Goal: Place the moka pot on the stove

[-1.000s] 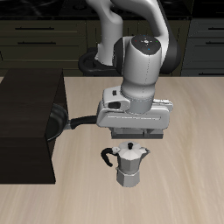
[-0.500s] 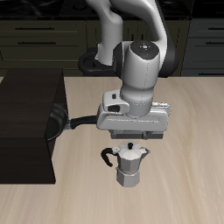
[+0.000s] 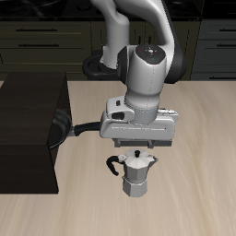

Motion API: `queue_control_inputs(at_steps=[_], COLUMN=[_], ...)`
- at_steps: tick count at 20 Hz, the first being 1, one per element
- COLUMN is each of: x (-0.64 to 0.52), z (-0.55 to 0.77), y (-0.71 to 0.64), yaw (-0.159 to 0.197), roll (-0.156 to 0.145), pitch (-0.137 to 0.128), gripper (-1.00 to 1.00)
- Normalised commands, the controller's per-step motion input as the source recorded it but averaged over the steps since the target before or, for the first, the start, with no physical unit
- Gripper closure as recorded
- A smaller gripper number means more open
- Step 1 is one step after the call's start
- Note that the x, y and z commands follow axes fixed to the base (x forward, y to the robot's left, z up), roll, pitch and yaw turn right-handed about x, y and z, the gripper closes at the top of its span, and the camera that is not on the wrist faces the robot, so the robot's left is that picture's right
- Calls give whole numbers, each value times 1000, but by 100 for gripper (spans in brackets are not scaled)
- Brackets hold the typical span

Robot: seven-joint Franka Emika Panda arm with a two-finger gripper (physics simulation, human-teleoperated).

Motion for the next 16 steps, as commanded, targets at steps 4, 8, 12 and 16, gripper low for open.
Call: queue_control_inputs(at_steps=[4,8,12,16], x=[19,56,12,64], z=[-101,-96,-134,-219], y=[141,-3,-40,-41], yaw=[28,1,24,30], roll=[30,-2,-2,-13], pitch=[10,22,13,37], gripper=[-100,-100,-100,-100])
